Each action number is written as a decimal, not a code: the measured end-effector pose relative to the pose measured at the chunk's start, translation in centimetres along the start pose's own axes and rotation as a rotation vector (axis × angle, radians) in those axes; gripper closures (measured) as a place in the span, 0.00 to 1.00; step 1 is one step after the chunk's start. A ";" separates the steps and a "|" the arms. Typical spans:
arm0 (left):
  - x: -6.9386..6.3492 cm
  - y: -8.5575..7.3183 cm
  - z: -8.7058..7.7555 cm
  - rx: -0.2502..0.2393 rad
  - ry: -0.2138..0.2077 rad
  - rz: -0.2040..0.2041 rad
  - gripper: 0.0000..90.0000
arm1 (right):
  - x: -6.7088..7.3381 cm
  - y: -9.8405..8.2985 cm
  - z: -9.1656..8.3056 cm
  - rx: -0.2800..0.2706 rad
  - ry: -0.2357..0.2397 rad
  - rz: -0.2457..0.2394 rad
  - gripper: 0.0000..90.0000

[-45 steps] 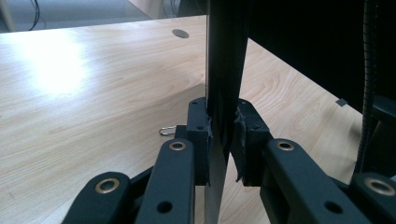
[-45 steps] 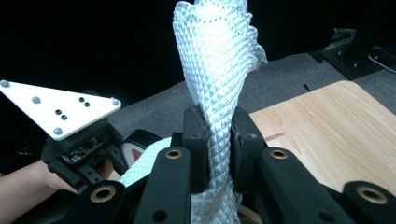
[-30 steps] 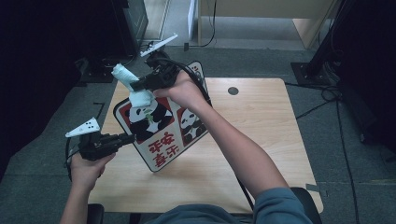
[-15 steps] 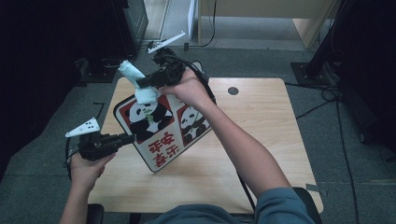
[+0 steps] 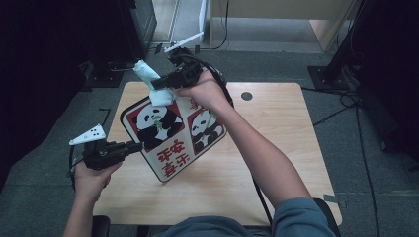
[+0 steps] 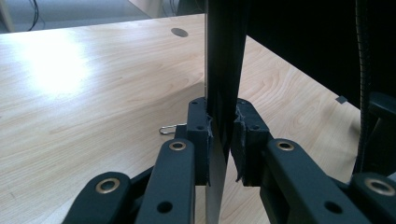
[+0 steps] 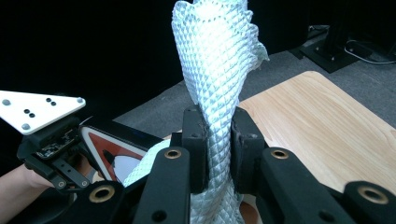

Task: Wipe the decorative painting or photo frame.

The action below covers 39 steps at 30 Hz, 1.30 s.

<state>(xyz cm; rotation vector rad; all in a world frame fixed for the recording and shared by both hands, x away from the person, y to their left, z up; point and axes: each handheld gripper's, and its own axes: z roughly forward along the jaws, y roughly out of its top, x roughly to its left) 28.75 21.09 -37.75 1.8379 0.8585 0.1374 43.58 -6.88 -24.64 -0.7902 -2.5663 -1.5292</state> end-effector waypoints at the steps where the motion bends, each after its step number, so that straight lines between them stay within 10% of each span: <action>1: 0.0 0.0 0.0 0.000 0.000 0.000 0.88 | -0.1 0.0 -0.1 0.000 -0.001 0.002 0.88; 39: 0.6 0.1 -0.2 0.001 -0.003 -0.013 0.88 | -2.5 -0.7 -3.1 -0.007 -0.084 0.035 0.88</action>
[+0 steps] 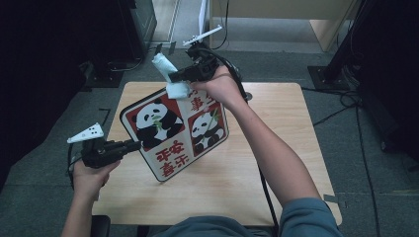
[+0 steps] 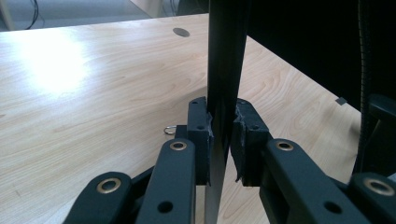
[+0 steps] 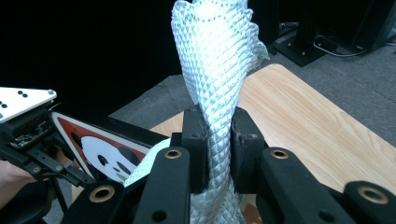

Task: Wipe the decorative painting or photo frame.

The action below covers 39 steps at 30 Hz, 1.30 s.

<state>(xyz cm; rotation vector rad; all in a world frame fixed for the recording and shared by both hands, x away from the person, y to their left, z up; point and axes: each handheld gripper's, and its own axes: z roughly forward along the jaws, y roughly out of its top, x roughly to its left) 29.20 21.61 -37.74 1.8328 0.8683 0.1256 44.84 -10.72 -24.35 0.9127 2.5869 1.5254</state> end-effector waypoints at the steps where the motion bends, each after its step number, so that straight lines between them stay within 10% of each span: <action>1: 0.0 0.0 0.0 0.001 0.000 -0.001 0.88 | -0.1 0.0 -0.1 -0.001 -0.003 -0.001 0.88; 39: 0.4 0.2 -0.2 0.011 -0.005 0.003 0.89 | -3.1 0.0 -3.1 0.020 -0.128 0.061 0.89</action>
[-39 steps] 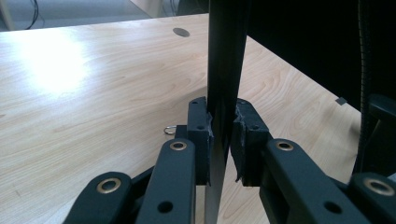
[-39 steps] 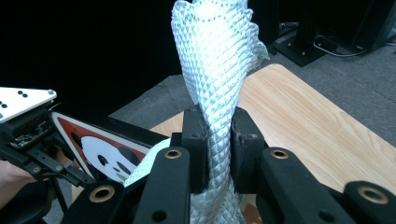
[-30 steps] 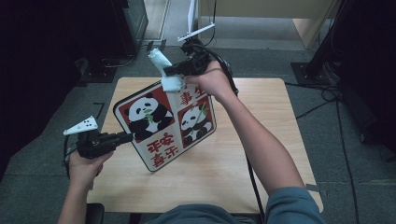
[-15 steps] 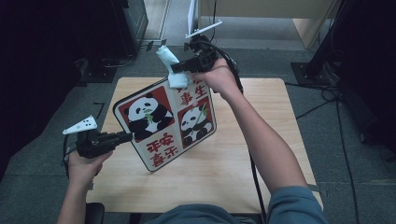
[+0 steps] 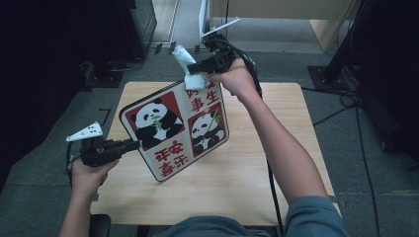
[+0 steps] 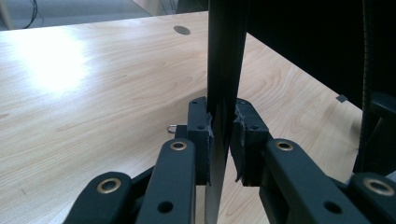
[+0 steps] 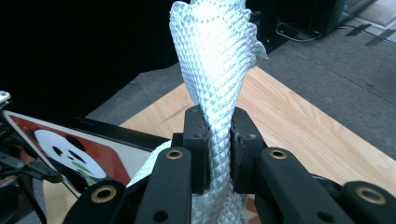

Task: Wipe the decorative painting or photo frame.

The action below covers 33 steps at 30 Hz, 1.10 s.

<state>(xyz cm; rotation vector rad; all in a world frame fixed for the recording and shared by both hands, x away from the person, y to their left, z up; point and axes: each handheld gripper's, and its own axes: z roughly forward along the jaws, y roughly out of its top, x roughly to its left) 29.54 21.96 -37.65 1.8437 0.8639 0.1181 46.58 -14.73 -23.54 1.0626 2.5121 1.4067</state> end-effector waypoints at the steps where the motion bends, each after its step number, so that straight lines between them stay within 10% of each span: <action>1: 0.0 0.0 0.0 0.000 0.000 0.000 0.89 | -0.1 0.0 -0.1 0.004 -0.005 0.005 0.89; 33: 0.1 0.1 0.0 0.010 -0.008 0.019 0.89 | -4.6 -0.8 -2.4 -0.019 -0.169 0.060 0.89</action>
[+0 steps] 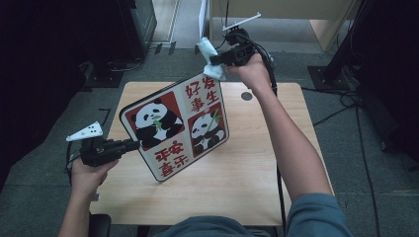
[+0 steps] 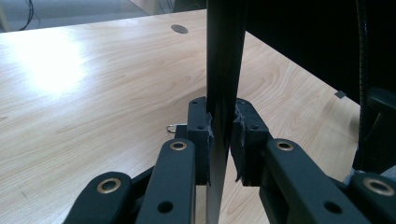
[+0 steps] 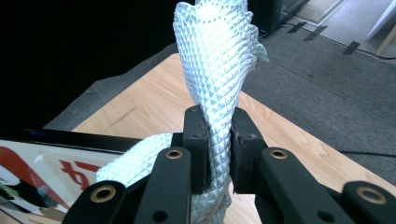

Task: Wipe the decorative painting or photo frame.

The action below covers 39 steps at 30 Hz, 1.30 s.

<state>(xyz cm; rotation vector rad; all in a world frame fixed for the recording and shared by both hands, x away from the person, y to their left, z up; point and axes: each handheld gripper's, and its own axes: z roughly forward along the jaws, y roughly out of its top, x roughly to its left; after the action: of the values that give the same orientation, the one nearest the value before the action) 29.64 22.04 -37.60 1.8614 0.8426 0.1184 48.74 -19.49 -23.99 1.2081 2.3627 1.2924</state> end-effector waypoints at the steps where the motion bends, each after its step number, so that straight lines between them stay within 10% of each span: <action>1: 0.0 0.0 0.0 0.000 0.000 -0.001 0.89 | -0.1 -0.1 0.0 0.000 -0.001 0.001 0.89; 39: 0.1 -0.1 0.0 -0.001 0.006 -0.006 0.88 | -2.2 -5.1 1.2 -0.016 -0.002 0.097 0.90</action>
<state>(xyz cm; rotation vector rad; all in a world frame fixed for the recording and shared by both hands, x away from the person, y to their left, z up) 29.67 22.15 -37.67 1.8581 0.8523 0.1203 47.93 -21.79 -29.09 1.3339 2.3143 1.3351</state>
